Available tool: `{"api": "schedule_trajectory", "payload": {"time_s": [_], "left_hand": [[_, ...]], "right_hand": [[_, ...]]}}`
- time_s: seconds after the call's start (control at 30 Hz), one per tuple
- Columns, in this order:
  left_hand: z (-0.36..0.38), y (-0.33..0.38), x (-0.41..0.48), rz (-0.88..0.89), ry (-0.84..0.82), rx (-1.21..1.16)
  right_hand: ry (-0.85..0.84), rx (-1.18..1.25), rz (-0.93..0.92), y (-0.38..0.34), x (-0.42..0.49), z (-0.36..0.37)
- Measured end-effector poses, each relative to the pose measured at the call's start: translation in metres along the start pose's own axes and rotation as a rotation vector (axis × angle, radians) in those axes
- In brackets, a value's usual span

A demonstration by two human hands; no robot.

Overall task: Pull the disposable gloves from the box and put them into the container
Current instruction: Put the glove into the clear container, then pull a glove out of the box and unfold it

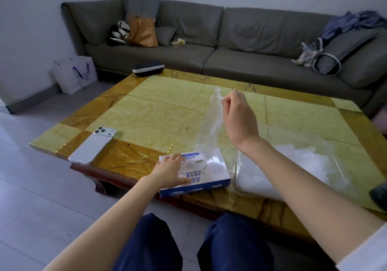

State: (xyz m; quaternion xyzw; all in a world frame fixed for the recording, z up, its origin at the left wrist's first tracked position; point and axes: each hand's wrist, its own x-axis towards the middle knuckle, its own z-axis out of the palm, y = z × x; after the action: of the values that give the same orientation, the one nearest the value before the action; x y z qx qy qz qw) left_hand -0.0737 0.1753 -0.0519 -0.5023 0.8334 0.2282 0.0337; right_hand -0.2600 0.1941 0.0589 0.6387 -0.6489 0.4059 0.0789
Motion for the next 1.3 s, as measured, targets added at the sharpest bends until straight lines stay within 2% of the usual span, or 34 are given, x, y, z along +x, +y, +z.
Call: {"api": "schedule_trajectory", "payload": {"time_s": [0.07, 0.2, 0.27, 0.4, 0.5, 0.6, 0.67, 0.73, 0.83, 0.93, 1.03, 1.13, 1.2, 1.3], "left_hand": [[-0.009, 0.002, -0.001, -0.009, 0.011, -0.130], [-0.039, 0.033, -0.009, 0.080, 0.229, -0.489], [-0.055, 0.053, -0.013, 0.154, 0.280, -0.616], [-0.076, 0.077, -0.012, 0.259, 0.364, -0.493], [-0.086, 0.086, -0.015, 0.307, 0.410, -0.629], [-0.092, 0.088, -0.019, 0.355, 0.339, -0.843], [-0.093, 0.089, -0.021, 0.367, 0.257, -1.019], [-0.093, 0.088, -0.022, 0.367, 0.212, -1.140], [-0.092, 0.084, -0.021, 0.392, 0.149, -1.230], [-0.090, 0.076, -0.018, 0.340, 0.171, -1.225], [-0.087, 0.064, -0.013, 0.262, 0.203, -1.071], [-0.084, 0.054, -0.009, 0.205, 0.097, -0.948], [-0.083, 0.054, -0.008, 0.167, 0.044, -0.823], [-0.093, 0.057, -0.005, 0.152, 0.035, -0.741]], "right_hand": [[-0.049, -0.078, -0.058, 0.006, -0.002, -0.007], [-0.166, -0.132, -0.115, 0.015, -0.013, -0.020], [-0.215, -0.110, -0.130, 0.012, -0.017, -0.025], [-0.259, 0.064, -0.109, 0.007, -0.021, -0.033], [-0.276, 0.348, 0.079, 0.007, -0.022, -0.041], [-0.483, 0.522, 0.407, 0.015, -0.025, -0.046], [-0.597, 0.655, 0.558, 0.024, -0.029, -0.046], [-0.642, 0.801, 0.623, 0.029, -0.031, -0.046], [-0.678, 0.937, 0.548, 0.032, -0.031, -0.044], [-0.594, 0.960, 0.530, 0.033, -0.030, -0.044], [-0.471, 0.953, 0.512, 0.036, -0.028, -0.046], [-0.463, 0.982, 0.477, 0.037, -0.027, -0.052], [-0.478, 0.916, 0.443, 0.037, -0.027, -0.057], [-0.488, 0.823, 0.399, 0.041, -0.027, -0.065]]}}
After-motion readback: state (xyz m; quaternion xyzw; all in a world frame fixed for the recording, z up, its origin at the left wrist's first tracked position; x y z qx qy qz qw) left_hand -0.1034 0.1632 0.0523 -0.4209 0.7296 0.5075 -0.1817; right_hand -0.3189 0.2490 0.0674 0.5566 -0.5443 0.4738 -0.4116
